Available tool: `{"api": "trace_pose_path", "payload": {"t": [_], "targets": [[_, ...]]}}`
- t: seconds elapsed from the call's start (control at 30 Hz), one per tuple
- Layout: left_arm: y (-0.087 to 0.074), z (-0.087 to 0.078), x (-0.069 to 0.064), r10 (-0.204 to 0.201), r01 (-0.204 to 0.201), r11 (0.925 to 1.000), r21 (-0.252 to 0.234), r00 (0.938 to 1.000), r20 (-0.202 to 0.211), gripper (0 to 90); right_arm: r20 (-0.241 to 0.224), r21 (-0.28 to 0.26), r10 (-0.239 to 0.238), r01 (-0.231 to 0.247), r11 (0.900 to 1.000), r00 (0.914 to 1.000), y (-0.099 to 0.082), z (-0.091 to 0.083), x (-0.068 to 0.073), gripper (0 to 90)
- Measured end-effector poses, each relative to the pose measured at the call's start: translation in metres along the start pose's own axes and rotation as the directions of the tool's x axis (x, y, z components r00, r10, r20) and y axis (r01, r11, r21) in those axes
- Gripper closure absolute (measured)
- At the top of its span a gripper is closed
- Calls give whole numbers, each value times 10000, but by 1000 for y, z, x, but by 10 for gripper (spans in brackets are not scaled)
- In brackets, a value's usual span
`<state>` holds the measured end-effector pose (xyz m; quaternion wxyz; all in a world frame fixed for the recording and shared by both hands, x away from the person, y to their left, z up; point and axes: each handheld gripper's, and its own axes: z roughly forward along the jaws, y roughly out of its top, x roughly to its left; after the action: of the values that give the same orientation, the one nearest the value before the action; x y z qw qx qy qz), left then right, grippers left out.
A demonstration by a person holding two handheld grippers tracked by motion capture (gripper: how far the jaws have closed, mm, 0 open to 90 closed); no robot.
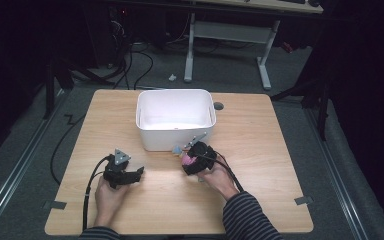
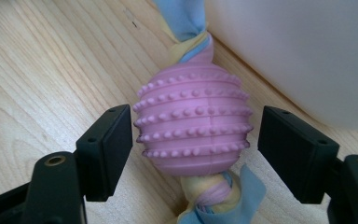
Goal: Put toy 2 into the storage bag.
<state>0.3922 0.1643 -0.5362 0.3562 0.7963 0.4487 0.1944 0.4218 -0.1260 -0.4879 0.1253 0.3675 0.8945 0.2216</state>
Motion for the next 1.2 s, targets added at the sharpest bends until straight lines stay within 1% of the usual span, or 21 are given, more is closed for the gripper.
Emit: {"api": "trace_pose_path", "payload": {"t": [0.1,0.13,0.27,0.3,0.33,0.4,0.47,0.5,0.53,0.57,0.6,0.63,0.67,0.77,0.8,0.83,0.87,0.9,1.0,1.07,1.2], "targets": [[0,0,0,-8,8,10000,1,10000,6,262,-49,-8,-125,125,9999,9999,0,2,1,326],[0,0,0,-6,6,10000,1,10000,5,262,-28,-29,-122,121,9999,9999,0,2,2,328],[0,0,0,1,-1,10000,1,10000,3,262,210,14,-437,437,9990,9988,-1,0,6,336],[0,0,0,-9,9,10000,-5,10000,2,261,-110,-26,-454,454,9990,9989,-1,-2,7,338],[0,0,0,-8,8,10000,-4,10000,1,261,-110,-26,-454,454,9990,9989,-1,-2,7,338],[0,0,0,3,-3,10000,1,10000,2,261,-247,-211,-604,599,9980,9979,-2,-7,8,339],[0,0,0,-4,4,10000,-3,10000,0,261,-331,-410,-646,632,9972,9974,-2,-15,9,339],[0,0,0,-8,8,10000,-5,10000,0,261,-493,-671,-622,588,9960,9968,-3,-23,9,339],[0,0,0,-7,7,10000,-2,10000,-1,261,-493,-671,-622,588,9960,9968,-3,-23,9,339],[0,0,0,-7,7,10000,-6,10000,-3,261,-600,-811,-650,600,9949,9961,-5,-32,9,339],[0,0,0,-6,6,10000,-3,10000,-1,261,-600,-811,-650,600,9949,9961,-5,-32,9,339],[0,0,0,-5,5,10000,-1,10000,-1,261,-820,-1005,-656,572,9933,9945,-6,-39,8,339],[0,0,0,-5,5,10000,-1,10000,-1,261,-820,-1005,-656,572,9933,9945,-6,-39,8,339],[0,0,0,-1,1,10000,4,10000,-10,261,-1326,-1297,-542,369,9909,9897,-9,-49,5,339],[0,0,0,-3,3,10000,3,10000,-9,261,-1439,-1325,-511,319,9907,9883,-9,-52,4,339],[0,0,0,-2,2,10000,1,10000,-8,261,-1572,-1232,-421,227,9921,9867,-10,-57,1,339],[0,0,0,-2,2,10000,1,10000,-8,261,-1572,-1232,-421,227,9921,9867,-10,-57,1,339],[0,0,0,0,0,10000,2,10000,-9,261,-1468,-1204,-498,321,9922,9879,-10,-59,-1,339],[0,0,0,3,-3,10000,3,10000,0,259,-1160,-1285,-540,390,9909,9918,-9,-71,-4,339],[0,0,0,2,-2,10000,2,10000,0,259,-1219,-1362,-567,399,9899,9909,-8,-76,-6,339],[0,0,0,-10,10,10000,-1,10000,-3,260,-1082,-1489,-738,572,9872,9914,-4,-89,-7,339]]}}
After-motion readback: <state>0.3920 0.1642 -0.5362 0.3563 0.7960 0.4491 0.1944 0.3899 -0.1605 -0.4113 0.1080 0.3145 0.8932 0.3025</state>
